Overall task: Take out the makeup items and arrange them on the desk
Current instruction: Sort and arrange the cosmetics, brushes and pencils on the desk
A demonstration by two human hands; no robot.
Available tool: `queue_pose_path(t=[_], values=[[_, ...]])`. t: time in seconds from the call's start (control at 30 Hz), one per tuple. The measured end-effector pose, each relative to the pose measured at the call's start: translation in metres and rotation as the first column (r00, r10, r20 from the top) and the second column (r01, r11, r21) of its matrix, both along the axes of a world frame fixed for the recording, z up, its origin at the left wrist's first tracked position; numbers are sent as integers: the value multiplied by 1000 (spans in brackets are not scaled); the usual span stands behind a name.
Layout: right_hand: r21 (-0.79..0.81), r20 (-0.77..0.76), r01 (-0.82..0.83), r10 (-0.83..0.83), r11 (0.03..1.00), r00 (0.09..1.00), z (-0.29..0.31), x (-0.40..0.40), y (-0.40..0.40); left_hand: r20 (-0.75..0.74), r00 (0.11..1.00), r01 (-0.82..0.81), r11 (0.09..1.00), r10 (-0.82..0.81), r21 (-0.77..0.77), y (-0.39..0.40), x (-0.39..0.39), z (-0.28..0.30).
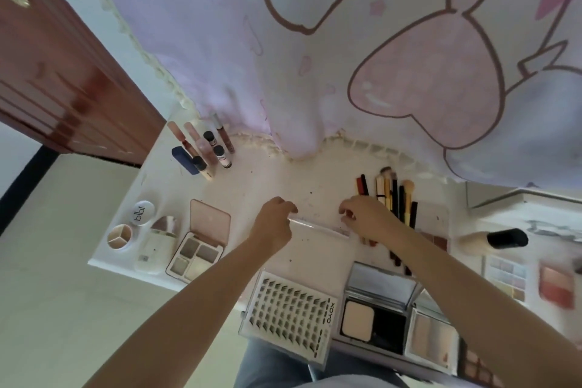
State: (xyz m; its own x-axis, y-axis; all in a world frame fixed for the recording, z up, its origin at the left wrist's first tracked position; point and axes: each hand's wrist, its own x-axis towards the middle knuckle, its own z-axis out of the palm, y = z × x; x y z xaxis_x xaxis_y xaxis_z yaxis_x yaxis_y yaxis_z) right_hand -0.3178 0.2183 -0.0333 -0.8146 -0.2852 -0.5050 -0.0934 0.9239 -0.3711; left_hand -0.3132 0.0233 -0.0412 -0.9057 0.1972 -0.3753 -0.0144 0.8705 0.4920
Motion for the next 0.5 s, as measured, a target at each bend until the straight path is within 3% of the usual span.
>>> queue_pose_path(t=[0.1,0.23,0.37,0.5], values=[[-22,110,-98,100,995,989,3,-12,-4,-12,1000,-15,1000,15,6,-9,3,2],[72,219,-274,253,959,942,-1,-19,-14,-16,1000,-2,1000,1,-15,-13,5,2],[118,123,-343,329,932,936,-3,-23,-19,-12,1000,-19,999,18,-26,-12,3,0],[112,4,-262,263,959,965,6,-26,-13,-33,996,-87,996,87,-13,-10,-6,-3]])
